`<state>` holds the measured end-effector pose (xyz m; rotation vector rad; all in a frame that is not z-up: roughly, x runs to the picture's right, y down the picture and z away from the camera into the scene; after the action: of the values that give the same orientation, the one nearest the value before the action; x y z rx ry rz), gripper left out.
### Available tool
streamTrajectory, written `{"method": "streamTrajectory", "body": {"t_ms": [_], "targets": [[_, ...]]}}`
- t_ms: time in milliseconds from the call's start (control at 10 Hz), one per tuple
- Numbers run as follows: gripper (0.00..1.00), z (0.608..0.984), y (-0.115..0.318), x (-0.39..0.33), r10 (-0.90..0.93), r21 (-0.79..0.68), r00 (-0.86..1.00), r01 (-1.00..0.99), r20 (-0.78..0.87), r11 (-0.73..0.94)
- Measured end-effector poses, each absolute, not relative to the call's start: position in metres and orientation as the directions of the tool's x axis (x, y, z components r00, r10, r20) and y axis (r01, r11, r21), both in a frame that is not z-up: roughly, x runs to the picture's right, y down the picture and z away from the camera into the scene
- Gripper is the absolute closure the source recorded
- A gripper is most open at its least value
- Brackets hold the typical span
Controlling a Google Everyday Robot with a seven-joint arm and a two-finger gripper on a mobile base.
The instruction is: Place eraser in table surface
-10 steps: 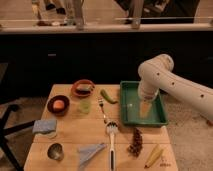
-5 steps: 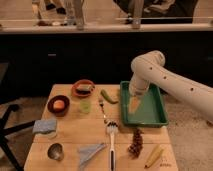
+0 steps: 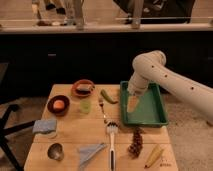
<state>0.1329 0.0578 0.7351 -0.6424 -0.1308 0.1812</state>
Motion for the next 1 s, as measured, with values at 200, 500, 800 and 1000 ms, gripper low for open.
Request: {"method": "streamTrajectory", "body": {"t_ms": [200,500,800,1000], "targets": [[0.2,0.736,0.058,0.133,0.209,-0.605,0.976,-0.129,0.065,0.786],[0.2,0.747,0.056,0.112,0.234,-0.595,0.972,-0.17,0.031,0.786],[0.2,0.756,0.051,0.083,0.238,-0.585,0.971,-0.179,0.025,0.791],[0.2,0.763,0.044,0.058,0.238,-0.58,0.97,-0.169,0.045,0.797]]}}
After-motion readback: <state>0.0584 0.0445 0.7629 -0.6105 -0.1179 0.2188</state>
